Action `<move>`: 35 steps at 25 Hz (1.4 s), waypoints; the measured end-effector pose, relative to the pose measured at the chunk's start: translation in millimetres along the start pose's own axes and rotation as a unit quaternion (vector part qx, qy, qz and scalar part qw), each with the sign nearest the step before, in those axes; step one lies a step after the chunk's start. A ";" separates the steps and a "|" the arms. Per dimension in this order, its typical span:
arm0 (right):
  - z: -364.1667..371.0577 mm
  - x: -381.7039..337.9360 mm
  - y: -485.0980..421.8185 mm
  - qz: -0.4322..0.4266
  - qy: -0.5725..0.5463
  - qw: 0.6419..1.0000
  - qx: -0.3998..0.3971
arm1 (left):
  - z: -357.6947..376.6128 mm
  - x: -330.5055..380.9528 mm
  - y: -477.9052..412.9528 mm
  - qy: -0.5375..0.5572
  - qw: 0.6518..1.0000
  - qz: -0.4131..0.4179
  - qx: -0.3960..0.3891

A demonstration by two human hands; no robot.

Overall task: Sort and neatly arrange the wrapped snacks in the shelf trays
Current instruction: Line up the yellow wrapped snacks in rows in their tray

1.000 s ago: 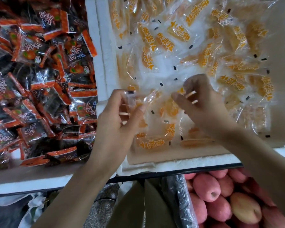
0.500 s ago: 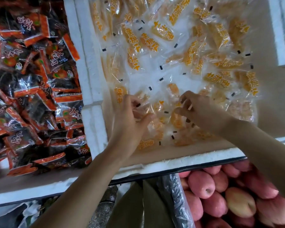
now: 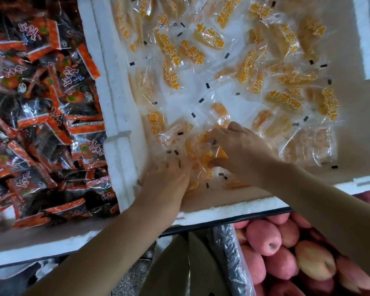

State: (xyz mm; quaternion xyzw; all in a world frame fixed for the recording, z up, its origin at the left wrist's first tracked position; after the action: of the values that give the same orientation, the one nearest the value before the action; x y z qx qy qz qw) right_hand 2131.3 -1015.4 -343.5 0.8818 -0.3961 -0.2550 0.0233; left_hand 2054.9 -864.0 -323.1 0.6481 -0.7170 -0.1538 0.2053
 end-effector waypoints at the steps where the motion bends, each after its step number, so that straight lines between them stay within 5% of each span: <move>1: -0.9 1.3 -2.1 0.013 -0.010 1.000 0.005 | -1.3 -0.4 -0.8 0.025 1.000 0.000 -0.007; 5: -9.3 10.3 -9.1 0.067 -0.044 0.995 0.060 | -21.9 -9.5 -1.1 0.158 0.986 0.000 -0.061; 9: -8.5 8.2 -7.9 0.042 -0.118 0.990 0.071 | -50.1 -21.2 -2.0 0.315 0.948 -0.038 0.031; 13: -1.8 -0.6 -3.4 -0.011 -0.128 0.991 0.022 | -61.6 -30.2 -2.4 0.356 0.925 -0.061 0.113; 19: -0.7 -2.8 -8.5 0.009 -0.037 0.999 -0.023 | -46.3 -25.4 -11.6 0.357 0.933 -0.039 0.029; 24: -8.9 3.7 20.6 0.029 -0.008 0.995 0.094 | -32.1 -13.2 -22.3 0.405 0.910 -0.039 0.086; 29: -17.4 17.4 55.4 0.075 -0.106 0.981 -0.144 | -11.0 3.6 -28.9 0.372 0.919 0.031 0.129; 33: -19.4 24.3 47.8 0.048 0.004 0.986 -0.162 | -9.3 8.9 -36.9 0.375 0.918 0.041 0.121; 35: -26.2 28.2 46.2 0.069 -0.032 0.990 -0.121 | -13.1 10.6 -40.0 0.372 0.917 0.039 0.138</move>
State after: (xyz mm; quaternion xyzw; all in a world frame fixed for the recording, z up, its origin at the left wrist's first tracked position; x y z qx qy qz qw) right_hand 2127.5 -1071.4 -321.6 0.8345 -0.4226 -0.3268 0.1347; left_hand 2095.2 -878.3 -330.2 0.6524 -0.6275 0.2072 0.3712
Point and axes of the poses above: each hand's wrist, its own y-axis away from the middle knuckle, its own z-axis out of the palm, x = y × z, the point moved 1 cm from there along -y, towards the middle knuckle, and after that the axes turned 6 degrees about -z, right-handed, at the moved point
